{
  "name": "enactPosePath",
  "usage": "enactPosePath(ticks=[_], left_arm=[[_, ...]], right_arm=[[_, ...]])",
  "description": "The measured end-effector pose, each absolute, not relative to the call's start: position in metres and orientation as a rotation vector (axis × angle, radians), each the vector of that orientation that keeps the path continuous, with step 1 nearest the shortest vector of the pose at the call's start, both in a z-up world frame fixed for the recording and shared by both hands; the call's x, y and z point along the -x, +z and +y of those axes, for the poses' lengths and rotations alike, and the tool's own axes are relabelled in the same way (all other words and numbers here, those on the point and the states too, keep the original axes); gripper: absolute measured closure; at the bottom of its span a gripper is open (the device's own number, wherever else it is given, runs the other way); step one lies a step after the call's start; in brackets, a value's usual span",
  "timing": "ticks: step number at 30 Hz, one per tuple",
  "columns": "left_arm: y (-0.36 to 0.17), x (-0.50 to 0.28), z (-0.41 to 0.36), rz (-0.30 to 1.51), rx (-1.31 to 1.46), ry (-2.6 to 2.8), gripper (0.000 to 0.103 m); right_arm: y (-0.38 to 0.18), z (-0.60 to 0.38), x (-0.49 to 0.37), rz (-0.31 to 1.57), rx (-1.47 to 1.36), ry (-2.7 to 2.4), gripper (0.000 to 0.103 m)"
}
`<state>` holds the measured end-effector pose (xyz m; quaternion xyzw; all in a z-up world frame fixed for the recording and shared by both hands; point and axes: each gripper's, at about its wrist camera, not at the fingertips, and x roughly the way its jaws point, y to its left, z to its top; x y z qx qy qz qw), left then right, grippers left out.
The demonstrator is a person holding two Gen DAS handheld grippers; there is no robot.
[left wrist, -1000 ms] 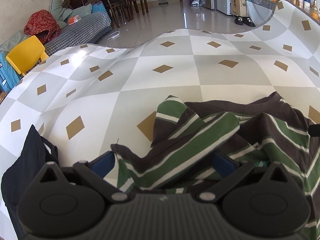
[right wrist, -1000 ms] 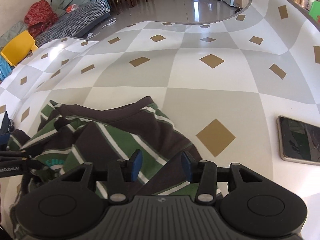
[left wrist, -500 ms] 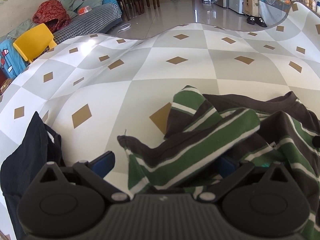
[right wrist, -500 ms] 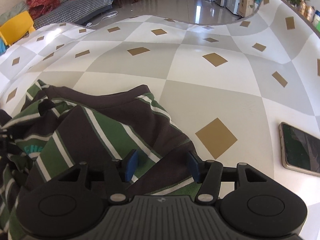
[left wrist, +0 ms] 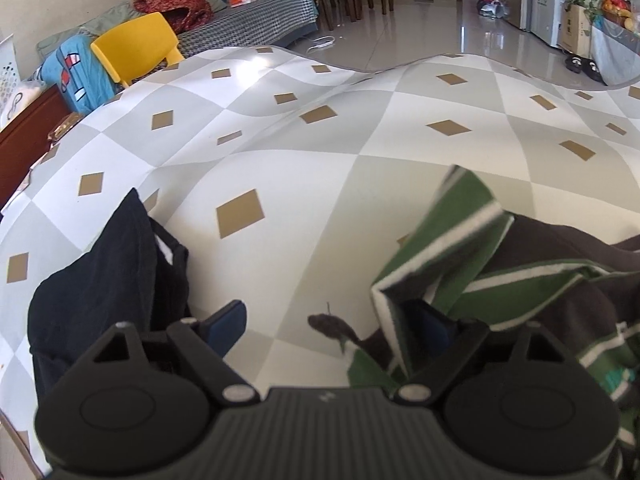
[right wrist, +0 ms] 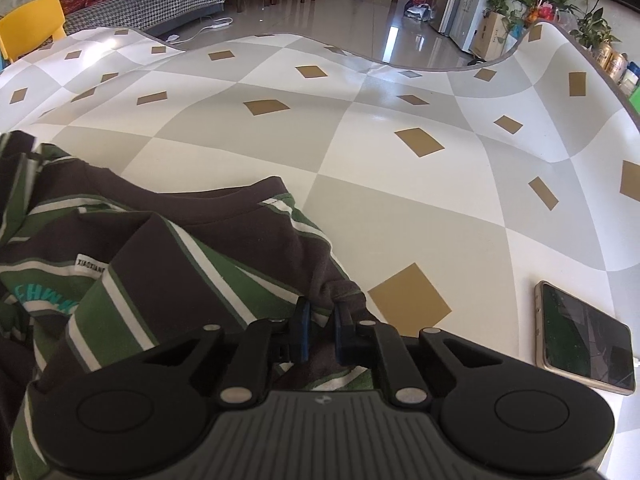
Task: Fold clothes
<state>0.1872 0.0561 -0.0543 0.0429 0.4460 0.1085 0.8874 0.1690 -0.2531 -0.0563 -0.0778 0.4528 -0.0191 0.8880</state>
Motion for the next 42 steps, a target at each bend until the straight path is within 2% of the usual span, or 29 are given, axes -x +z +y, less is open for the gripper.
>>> enactPosePath(ticks=[11, 19, 27, 42], left_arm=[[-0.062, -0.192, 0.073, 0.934, -0.119, 0.292, 0.013], [-0.041, -0.189, 0.057, 0.872, -0.086, 0.246, 0.011], [-0.042, -0.189, 0.031, 0.875, -0.097, 0.143, 0.010], [-0.058, -0.197, 0.009, 0.927, -0.113, 0.079, 0.009]], right_arm=[[-0.051, -0.275, -0.180, 0.982, 0.075, -0.131, 0.092], [-0.031, -0.280, -0.182, 0.904, -0.046, -0.092, 0.078], [-0.031, -0.268, -0.194, 0.874, -0.070, -0.006, 0.069], [-0.042, -0.253, -0.226, 0.842, -0.047, -0.011, 0.066]])
